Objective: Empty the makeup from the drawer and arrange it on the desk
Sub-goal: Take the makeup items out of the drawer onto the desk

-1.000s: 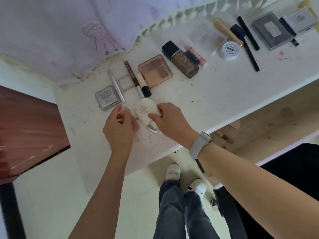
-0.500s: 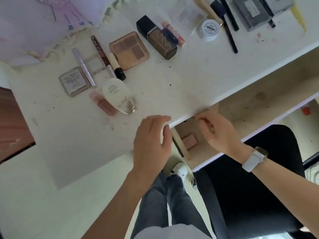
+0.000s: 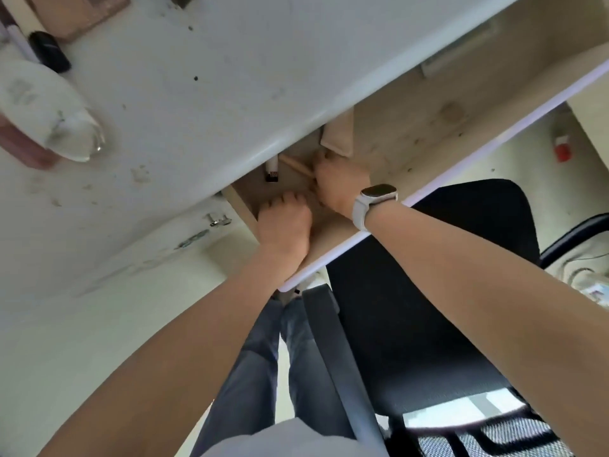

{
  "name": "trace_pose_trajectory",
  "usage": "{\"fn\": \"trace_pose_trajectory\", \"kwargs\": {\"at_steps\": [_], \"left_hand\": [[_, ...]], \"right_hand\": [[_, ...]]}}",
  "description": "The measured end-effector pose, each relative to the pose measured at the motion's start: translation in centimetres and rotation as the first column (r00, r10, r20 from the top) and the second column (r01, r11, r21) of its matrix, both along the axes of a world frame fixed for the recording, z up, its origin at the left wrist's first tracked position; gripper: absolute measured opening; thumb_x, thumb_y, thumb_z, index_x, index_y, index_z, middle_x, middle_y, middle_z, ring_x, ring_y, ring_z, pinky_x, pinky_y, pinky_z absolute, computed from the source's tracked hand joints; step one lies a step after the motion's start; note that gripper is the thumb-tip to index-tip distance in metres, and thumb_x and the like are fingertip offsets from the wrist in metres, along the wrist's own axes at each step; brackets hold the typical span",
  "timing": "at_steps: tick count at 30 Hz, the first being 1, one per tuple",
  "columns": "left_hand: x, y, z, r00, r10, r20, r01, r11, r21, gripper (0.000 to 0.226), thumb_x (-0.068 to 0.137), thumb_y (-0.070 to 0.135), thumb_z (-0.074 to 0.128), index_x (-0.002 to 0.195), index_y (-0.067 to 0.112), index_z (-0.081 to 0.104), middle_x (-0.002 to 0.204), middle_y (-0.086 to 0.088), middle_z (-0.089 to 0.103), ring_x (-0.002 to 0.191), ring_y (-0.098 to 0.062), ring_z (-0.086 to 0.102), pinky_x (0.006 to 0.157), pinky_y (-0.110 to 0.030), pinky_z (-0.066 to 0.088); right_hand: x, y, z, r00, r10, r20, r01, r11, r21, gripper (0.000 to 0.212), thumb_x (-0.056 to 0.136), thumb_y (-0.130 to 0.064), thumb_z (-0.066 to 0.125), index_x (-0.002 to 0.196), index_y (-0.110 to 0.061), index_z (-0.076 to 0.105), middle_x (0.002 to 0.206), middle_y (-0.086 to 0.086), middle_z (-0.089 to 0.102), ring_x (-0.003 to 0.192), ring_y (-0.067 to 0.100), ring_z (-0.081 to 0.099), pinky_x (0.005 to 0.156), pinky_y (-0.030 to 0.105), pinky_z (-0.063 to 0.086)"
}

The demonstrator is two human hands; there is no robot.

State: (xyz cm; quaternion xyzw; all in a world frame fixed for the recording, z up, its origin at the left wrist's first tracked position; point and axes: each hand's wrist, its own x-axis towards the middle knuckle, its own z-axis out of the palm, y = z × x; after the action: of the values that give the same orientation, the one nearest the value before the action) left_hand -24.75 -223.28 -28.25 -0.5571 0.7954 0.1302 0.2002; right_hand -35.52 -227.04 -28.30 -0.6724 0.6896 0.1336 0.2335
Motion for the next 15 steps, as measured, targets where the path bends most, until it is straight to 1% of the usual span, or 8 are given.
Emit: {"fn": "trace_pose_trajectory", "kwargs": {"at_steps": [1,2,5,7,9,11,13,15], "left_hand": [[0.0,-0.1,-0.1,1.0,0.012,-0.001,-0.012,1.0,-0.021,0.03,0.055,0.024,0.083,0.069,0.008,0.063,0.068,-0.008,0.063,0.058,-0.024,0.062,0.054,-0.023,0.045],[0.2,-0.2,-0.2,1.0,0.013,0.006,-0.013,1.0,-0.011,0.032,0.057,0.024,0.083,0.073,0.006,0.063,0.071,-0.009,0.063,0.062,-0.025,0.063,0.055,-0.025,0.047],[0.1,-0.6,-0.3,1.0,-0.007,0.02,0.004,0.988,0.152,0.035,0.087,0.024,0.06,0.111,0.0,0.053,0.112,-0.018,0.053,0.103,-0.034,0.055,0.08,-0.037,0.045],[-0.1,-1.0,0.6,1.0,0.009,-0.028,-0.002,0.972,0.237,0.027,0.091,0.018,0.053,0.112,0.001,0.055,0.121,-0.018,0.046,0.103,-0.035,0.054,0.081,-0.038,0.044],[0.1,-1.0,2.1,0.987,0.026,-0.156,0.014,0.969,0.245,0.019,0.09,0.015,0.053,0.106,0.004,0.058,0.12,-0.015,0.047,0.097,-0.033,0.057,0.078,-0.037,0.045],[0.9,-0.7,3.5,0.945,0.084,-0.317,-0.011,0.974,0.226,0.017,0.09,0.015,0.054,0.106,0.008,0.056,0.113,-0.007,0.054,0.097,-0.026,0.058,0.078,-0.033,0.044],[2.1,-0.5,5.6,0.856,0.183,-0.483,-0.096,0.975,0.199,0.02,0.09,0.015,0.053,0.11,0.012,0.056,0.103,0.003,0.059,0.094,-0.014,0.057,0.078,-0.023,0.041],[3.4,-0.4,7.8,0.747,0.271,-0.607,-0.209,0.963,0.172,0.024,0.09,0.014,0.054,0.113,0.015,0.057,0.105,0.004,0.062,0.093,-0.01,0.055,0.079,-0.019,0.04]], "right_hand": [[-0.2,0.1,-0.1,1.0,0.012,-0.007,-0.012,1.0,0.014,0.023,0.094,-0.009,0.041,0.115,-0.003,0.047,0.115,0.017,0.058,0.1,0.034,0.058,0.068,0.036,0.039],[-0.4,0.1,-0.1,1.0,0.027,-0.005,-0.027,0.999,0.035,0.022,0.093,-0.008,0.043,0.114,-0.003,0.048,0.114,0.017,0.058,0.1,0.034,0.059,0.068,0.036,0.04],[-1.5,0.3,0.5,0.998,0.067,0.005,-0.067,0.993,0.096,0.026,0.091,-0.014,0.051,0.113,-0.002,0.049,0.113,0.017,0.059,0.099,0.034,0.059,0.068,0.036,0.04],[-2.4,0.4,1.3,0.998,0.052,0.023,-0.054,0.991,0.122,0.02,0.092,-0.011,0.046,0.11,-0.003,0.05,0.11,0.017,0.06,0.093,0.033,0.059,0.066,0.034,0.039],[-3.4,0.8,2.1,0.998,0.028,0.064,-0.036,0.99,0.135,0.016,0.093,-0.008,0.04,0.103,-0.006,0.051,0.105,0.016,0.06,0.079,0.029,0.054,0.063,0.032,0.038],[-4.2,1.0,3.2,0.989,-0.014,0.149,-0.012,0.985,0.171,0.023,0.093,-0.008,0.038,0.107,-0.005,0.055,0.101,0.014,0.06,0.076,0.027,0.052,0.064,0.032,0.042],[-5.1,1.2,4.9,0.963,-0.083,0.257,0.024,0.974,0.225,0.024,0.094,-0.01,0.038,0.106,-0.008,0.058,0.093,0.009,0.06,0.078,0.026,0.053,0.064,0.032,0.043],[-6.1,1.4,6.9,0.9,-0.166,0.404,0.045,0.955,0.293,0.018,0.095,-0.014,0.042,0.101,-0.012,0.059,0.085,0.004,0.057,0.071,0.021,0.05,0.06,0.026,0.038]]}}
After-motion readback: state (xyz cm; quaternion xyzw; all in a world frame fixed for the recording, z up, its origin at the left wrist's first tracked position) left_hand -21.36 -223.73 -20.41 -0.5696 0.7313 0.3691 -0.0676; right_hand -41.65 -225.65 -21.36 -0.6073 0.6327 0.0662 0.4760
